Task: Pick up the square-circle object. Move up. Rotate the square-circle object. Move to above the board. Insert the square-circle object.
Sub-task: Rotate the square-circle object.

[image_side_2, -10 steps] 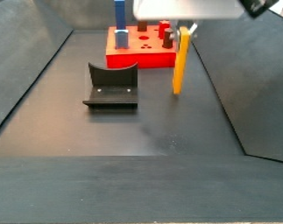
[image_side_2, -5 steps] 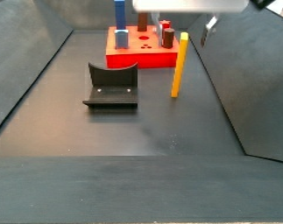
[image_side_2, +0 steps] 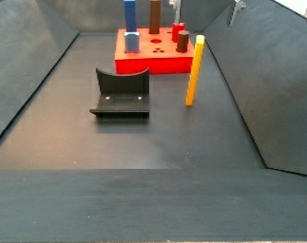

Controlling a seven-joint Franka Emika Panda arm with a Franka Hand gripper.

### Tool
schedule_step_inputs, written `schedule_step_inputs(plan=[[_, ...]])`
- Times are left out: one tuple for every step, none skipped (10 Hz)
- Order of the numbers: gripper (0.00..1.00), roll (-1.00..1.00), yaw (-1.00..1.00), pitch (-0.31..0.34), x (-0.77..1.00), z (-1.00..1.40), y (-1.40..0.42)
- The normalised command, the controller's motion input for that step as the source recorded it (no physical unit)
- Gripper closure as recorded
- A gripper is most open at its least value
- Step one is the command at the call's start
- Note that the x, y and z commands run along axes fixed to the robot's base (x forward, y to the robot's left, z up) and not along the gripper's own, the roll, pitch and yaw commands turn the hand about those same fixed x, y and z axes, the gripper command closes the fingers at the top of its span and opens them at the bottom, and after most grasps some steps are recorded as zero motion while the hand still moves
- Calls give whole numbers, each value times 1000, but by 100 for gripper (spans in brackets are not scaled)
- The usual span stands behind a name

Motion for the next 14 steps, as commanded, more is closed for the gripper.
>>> schedule_step_inputs(plan=[[0, 3, -1000, 10, 27, -104, -1], [0, 3, -1000, 8, 31, -70, 1], [0, 4, -1000, 7, 34, -53, 7], [0, 4, -1000, 7, 35, -45, 10], [0, 4, -1000, 7, 36, -42, 11], [0, 4, -1000, 7, 37, -39, 12], [0, 5, -1000, 7, 37, -37, 13], [0, 5, -1000, 8, 37, -36, 14], [0, 5, -1000, 8, 38, -35, 14], [0, 6, -1000, 9, 38, -34, 15], [0, 6, -1000, 10, 38, -34, 15], [0, 7, -1000, 10, 38, -34, 15], [0, 8, -1000, 11, 38, -33, 15], [0, 8, -1000, 12, 38, -33, 15]])
